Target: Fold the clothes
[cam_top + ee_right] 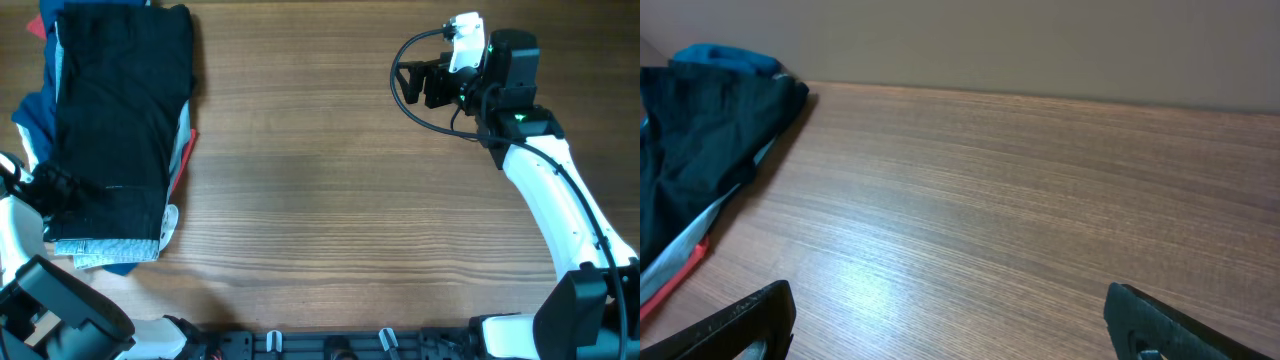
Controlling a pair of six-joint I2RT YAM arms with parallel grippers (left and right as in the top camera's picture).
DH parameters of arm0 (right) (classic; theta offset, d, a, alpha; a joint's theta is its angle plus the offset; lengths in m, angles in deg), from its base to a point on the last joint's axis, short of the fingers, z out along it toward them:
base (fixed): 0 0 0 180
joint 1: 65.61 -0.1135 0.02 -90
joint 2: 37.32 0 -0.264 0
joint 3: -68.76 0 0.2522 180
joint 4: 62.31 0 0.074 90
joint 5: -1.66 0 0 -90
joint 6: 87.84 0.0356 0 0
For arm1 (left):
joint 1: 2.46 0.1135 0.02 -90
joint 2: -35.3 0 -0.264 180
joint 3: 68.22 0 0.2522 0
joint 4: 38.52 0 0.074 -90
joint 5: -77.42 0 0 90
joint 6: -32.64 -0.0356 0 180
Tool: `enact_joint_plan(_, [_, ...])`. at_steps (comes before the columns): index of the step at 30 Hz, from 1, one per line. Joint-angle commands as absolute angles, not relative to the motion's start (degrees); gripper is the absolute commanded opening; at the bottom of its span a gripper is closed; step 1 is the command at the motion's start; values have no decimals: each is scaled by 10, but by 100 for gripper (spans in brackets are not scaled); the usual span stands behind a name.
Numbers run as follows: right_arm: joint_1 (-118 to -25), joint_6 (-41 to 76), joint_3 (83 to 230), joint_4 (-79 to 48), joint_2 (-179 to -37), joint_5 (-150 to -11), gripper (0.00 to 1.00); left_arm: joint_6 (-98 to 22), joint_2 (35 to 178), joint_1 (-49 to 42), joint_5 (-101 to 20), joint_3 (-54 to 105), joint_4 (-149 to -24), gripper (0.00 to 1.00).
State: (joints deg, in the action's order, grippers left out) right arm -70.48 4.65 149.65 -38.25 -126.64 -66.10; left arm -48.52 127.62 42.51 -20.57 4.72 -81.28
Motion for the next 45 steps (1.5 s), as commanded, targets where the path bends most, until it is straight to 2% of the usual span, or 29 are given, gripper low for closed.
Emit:
enact_joint_plan(1, [-709, 38, 1512, -382, -1271, -665, 100, -512, 1277, 427, -187, 55, -823, 52])
enact_joint_plan(3, [-709, 38, 1512, -382, -1271, -665, 100, -512, 1277, 427, -187, 55, -827, 39])
enact_joint_plan(6, [-709, 39, 1512, -382, -1271, -665, 100, -512, 1277, 427, -184, 55, -834, 33])
enact_joint_plan(8, [-709, 39, 1512, -382, -1271, -665, 100, -512, 1277, 427, -179, 55, -836, 23])
enact_joint_plan(9, [-709, 39, 1512, -382, -1271, -665, 100, -512, 1277, 427, -179, 55, -838, 11])
enact_joint_plan(10, [-709, 38, 1512, -382, -1271, -665, 100, -511, 1277, 427, -179, 55, -838, 4])
enact_joint_plan(11, [-709, 38, 1512, -382, -1271, -665, 100, -511, 1277, 427, -179, 55, -838, 4])
enact_joint_plan(14, [-709, 38, 1512, -382, -1271, -665, 100, -512, 1273, 427, -177, 55, -837, 4])
enact_joint_plan(15, [-709, 38, 1512, -382, -1271, -665, 100, -512, 1270, 427, -172, 55, -836, 16])
enact_joint_plan(16, [-709, 39, 1512, -382, -1271, -665, 100, -512, 1268, 428, -168, 56, -836, 46])
enact_joint_plan(17, [-709, 38, 1512, -382, -1271, -665, 100, -512, 1265, 428, -164, 56, -832, 62])
enact_joint_plan(18, [-709, 38, 1512, -382, -1271, -665, 100, -512, 1263, 428, -160, 56, -825, 75])
enact_joint_plan(20, [-709, 38, 1512, -382, -1271, -665, 100, -512, 1262, 428, -161, 56, -804, 83])
enact_joint_plan(28, [-709, 38, 1512, -382, -1271, -665, 100, -536, 1289, 428, -162, 56, -734, 79])
enact_joint_plan(35, [-709, 37, 1512, -384, -1271, -665, 100, -574, 1336, 427, -240, 56, -691, 75])
enact_joint_plan(40, [-709, 38, 1512, -384, -1271, -665, 100, -574, 1343, 410, -254, 56, -663, 65])
enact_joint_plan(45, [-709, 38, 1512, -384, -1271, -665, 100, -574, 1343, 380, -254, 56, -662, 50])
